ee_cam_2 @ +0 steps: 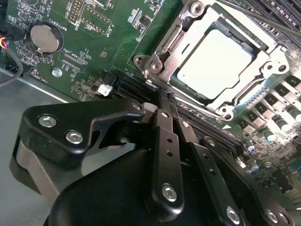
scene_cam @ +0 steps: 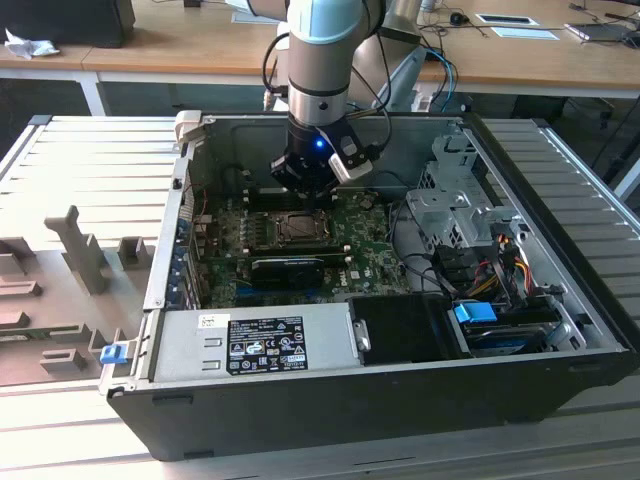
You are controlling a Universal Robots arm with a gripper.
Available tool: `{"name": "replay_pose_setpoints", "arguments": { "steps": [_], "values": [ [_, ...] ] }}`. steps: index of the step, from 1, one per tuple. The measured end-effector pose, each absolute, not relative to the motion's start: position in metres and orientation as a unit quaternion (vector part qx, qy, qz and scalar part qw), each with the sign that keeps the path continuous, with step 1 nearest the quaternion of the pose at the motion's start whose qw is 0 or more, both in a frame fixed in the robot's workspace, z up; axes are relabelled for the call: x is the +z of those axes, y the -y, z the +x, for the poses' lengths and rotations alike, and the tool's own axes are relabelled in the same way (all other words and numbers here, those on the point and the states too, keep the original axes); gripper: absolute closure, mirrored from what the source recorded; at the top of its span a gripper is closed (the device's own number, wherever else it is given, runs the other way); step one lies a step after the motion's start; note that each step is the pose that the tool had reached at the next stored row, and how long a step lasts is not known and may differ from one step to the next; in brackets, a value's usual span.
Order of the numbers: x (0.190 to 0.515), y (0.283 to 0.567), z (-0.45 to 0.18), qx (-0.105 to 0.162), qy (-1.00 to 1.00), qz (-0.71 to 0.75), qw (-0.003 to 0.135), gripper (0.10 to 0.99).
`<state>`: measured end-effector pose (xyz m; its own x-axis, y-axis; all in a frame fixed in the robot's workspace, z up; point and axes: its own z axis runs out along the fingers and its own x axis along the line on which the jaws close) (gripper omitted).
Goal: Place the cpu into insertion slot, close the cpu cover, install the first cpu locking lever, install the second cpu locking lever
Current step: 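Install the first cpu locking lever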
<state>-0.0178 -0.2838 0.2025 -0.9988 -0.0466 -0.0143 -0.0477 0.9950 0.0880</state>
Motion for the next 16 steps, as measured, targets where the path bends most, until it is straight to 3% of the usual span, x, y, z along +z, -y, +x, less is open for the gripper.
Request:
{"name": "replay_pose_setpoints", "arguments": {
  "steps": [16],
  "values": [
    [0.2064, 0.2861, -0.0177, 0.048, -0.999, -0.024, 0.006, 0.980]
  ]
}}
